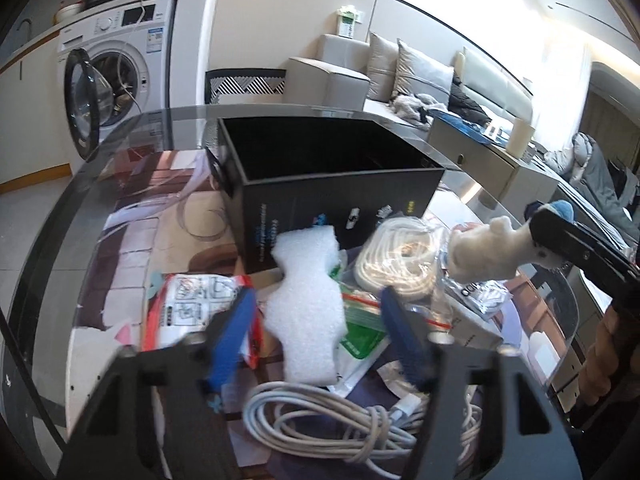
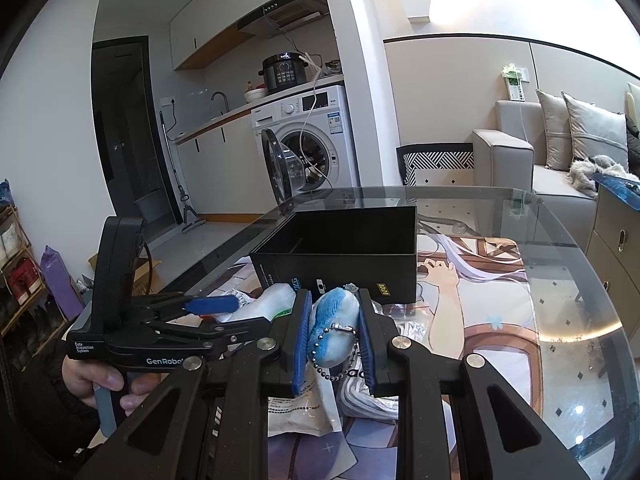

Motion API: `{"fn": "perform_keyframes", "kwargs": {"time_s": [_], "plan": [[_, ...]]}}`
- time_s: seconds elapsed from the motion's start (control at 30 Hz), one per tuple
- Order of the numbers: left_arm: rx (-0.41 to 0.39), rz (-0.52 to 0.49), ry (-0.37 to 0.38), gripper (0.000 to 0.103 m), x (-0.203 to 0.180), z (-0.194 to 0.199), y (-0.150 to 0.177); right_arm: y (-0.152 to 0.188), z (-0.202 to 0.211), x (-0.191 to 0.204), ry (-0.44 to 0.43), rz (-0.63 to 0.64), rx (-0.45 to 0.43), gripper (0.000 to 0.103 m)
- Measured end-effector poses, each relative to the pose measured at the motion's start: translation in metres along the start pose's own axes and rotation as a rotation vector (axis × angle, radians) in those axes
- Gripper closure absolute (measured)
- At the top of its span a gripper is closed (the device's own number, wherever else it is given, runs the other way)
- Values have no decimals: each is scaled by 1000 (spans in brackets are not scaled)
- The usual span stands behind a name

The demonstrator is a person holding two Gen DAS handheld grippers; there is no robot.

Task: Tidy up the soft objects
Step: 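Grasp the white foam block with the left gripper while the right gripper carries the plush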

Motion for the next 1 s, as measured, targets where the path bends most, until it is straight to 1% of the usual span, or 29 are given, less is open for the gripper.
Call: {"fn": "perform_keyframes", "kwargs": {"time_s": [0.03, 0.07, 0.3, 0.53, 0.7, 1.0], "plan": [[8, 2, -5, 60, 2, -1, 1, 0, 0, 0, 1, 1, -1, 81], [12, 3, -14, 64, 3, -2, 2, 0, 0, 0, 1, 1, -1, 81], [-44, -1, -32, 65, 2, 15, -5, -1, -2, 2, -4, 2, -16, 81], [-73, -19, -52, 65, -2, 24, -14, -8, 3, 5, -13, 3, -41, 81], [-87, -24, -60, 65, -3, 29, -21, -19, 6, 8, -9, 2, -66, 81], [-142, -22, -70, 65, -4, 35, -45, -44, 7, 9, -3, -12, -119, 81]]}}
Point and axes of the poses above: each gripper's, at about its wrist camera, not at the fingertips, and z roughly against the way its jaws point, x to its left, y to its underside, the point moved 9 cm from there along -z, roughly the way its jaws point, and after that the axes turned 14 degrees about y, right-handed, at the moved point
